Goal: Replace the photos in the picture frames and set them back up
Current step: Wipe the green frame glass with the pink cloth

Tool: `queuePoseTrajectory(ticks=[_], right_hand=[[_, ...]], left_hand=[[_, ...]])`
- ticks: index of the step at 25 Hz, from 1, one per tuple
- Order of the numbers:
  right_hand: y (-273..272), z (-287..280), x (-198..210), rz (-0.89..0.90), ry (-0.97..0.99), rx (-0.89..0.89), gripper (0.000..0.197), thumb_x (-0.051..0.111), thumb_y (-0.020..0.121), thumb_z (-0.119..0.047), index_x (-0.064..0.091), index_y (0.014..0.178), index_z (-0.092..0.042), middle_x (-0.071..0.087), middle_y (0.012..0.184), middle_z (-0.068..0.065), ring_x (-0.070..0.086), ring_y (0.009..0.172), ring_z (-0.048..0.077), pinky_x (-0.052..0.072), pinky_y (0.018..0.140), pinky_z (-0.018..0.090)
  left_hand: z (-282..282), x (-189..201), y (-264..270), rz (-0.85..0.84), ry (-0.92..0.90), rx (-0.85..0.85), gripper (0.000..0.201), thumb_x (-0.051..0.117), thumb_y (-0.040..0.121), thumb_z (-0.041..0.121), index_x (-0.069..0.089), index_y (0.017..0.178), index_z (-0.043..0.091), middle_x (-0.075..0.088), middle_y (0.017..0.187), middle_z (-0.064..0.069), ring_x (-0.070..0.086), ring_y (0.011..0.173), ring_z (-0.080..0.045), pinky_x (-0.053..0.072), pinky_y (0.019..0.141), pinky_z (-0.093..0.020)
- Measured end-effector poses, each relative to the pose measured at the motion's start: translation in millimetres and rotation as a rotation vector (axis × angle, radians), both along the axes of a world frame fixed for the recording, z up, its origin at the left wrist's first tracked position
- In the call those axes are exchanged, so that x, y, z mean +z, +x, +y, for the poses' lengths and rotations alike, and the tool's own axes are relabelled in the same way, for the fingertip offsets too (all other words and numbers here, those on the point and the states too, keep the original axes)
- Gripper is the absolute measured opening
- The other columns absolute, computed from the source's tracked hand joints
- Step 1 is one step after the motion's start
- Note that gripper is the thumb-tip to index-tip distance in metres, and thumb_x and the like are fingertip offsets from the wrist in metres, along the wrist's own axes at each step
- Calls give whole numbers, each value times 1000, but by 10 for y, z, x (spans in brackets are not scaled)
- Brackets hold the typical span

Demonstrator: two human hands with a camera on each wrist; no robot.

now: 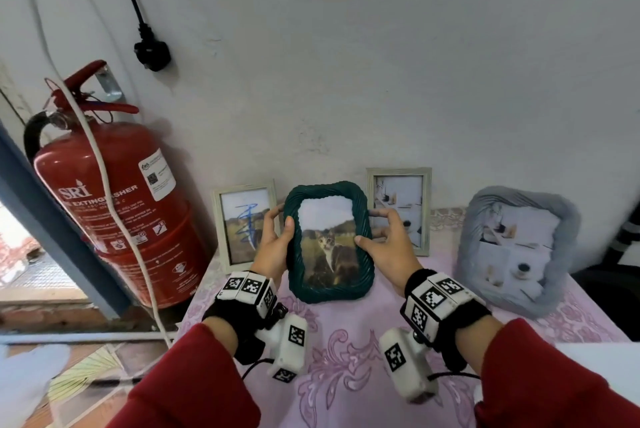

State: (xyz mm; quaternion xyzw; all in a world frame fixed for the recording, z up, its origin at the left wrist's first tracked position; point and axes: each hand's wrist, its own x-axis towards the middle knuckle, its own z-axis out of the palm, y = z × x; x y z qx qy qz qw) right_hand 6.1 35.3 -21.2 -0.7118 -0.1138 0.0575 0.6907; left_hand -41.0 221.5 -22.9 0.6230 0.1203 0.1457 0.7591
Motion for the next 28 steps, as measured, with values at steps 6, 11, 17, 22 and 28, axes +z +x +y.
queuePoseTrajectory(ticks=[6,11,17,22,28], right_hand=[[237,129,-112,-60,-113,28,45,65,82,3,43,117,-15,61,107,21,61,99,33,53,86,49],[222,130,-146,-87,-172,40,42,64,82,3,44,115,-10,56,117,19,56,108,33,51,92,48],[42,81,-124,-149,-250,6,40,62,83,4,43,117,-4,57,118,20,58,107,31,51,91,43],[10,26,-55,-148,-317,-13,37,55,86,7,46,120,-5,61,111,18,59,84,23,54,80,38],[-88,20,145,-162,-408,-36,55,52,83,13,39,134,-3,47,127,16,49,118,27,43,98,31]], left_hand=[[153,-144,182,-14,-25,5,22,44,97,27,42,115,39,57,123,-8,63,90,-21,54,53,-27],[158,-202,144,11,-58,4,26,44,97,25,40,120,37,61,118,-2,64,93,-21,55,57,-31],[108,-128,-13,74,133,19,38,43,98,19,33,134,24,59,118,-15,64,86,-19,57,58,-31],[115,-19,-115,126,316,31,48,46,96,9,31,141,16,58,105,-15,57,77,-13,52,58,-29],[144,94,-235,192,433,53,54,52,94,16,29,143,15,56,123,-20,57,97,-21,53,65,-21]])
